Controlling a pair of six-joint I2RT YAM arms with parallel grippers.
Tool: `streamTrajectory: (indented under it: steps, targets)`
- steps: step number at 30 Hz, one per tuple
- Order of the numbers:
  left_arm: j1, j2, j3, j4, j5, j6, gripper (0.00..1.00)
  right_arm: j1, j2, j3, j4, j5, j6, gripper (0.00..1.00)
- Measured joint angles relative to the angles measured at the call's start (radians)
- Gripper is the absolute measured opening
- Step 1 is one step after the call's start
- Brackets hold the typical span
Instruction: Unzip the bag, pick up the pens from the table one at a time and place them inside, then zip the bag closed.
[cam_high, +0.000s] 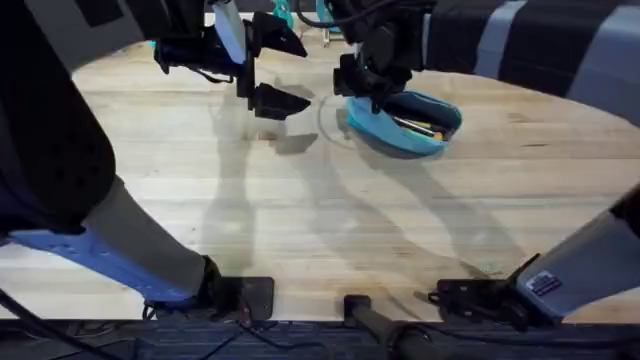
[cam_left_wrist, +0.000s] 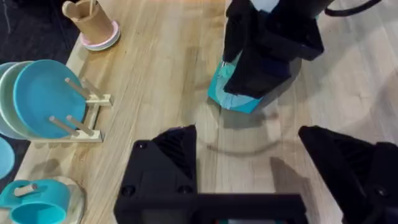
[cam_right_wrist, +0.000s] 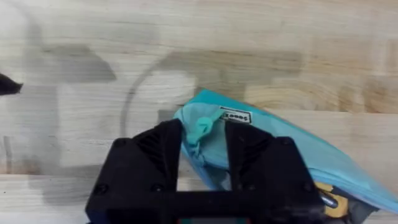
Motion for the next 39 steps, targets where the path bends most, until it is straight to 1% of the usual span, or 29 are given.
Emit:
streamTrajectory:
  steps: [1, 6, 8, 11, 16, 18, 20, 39]
  targets:
    - [0.0, 0.0, 0.0, 0.0, 0.0, 0.0, 0.995, 0.001, 0.0, 0.0, 0.001, 0.0, 0.0, 0.399]
    - [0.0, 0.0, 0.0, 0.0, 0.0, 0.0, 0.995, 0.003, 0.0, 0.0, 0.002, -0.001, 0.003, 0.358]
    - [0.0, 0.0, 0.0, 0.0, 0.0, 0.0, 0.995, 0.003, 0.0, 0.0, 0.005, -0.003, 0.003, 0.31]
    - [0.0, 0.0, 0.0, 0.0, 0.0, 0.0, 0.995, 0.002, 0.0, 0.0, 0.01, -0.003, 0.003, 0.265]
    - [0.0, 0.0, 0.0, 0.0, 0.0, 0.0, 0.995, 0.002, 0.0, 0.0, 0.009, 0.0, 0.003, 0.145]
    - [0.0, 0.0, 0.0, 0.0, 0.0, 0.0, 0.995, 0.002, 0.0, 0.0, 0.009, 0.001, 0.003, 0.082]
    - [0.0, 0.0, 0.0, 0.0, 0.0, 0.0, 0.995, 0.002, 0.0, 0.0, 0.01, 0.001, 0.003, 0.042]
    - [0.0, 0.0, 0.0, 0.0, 0.0, 0.0, 0.995, 0.002, 0.0, 0.0, 0.01, 0.001, 0.003, 0.031]
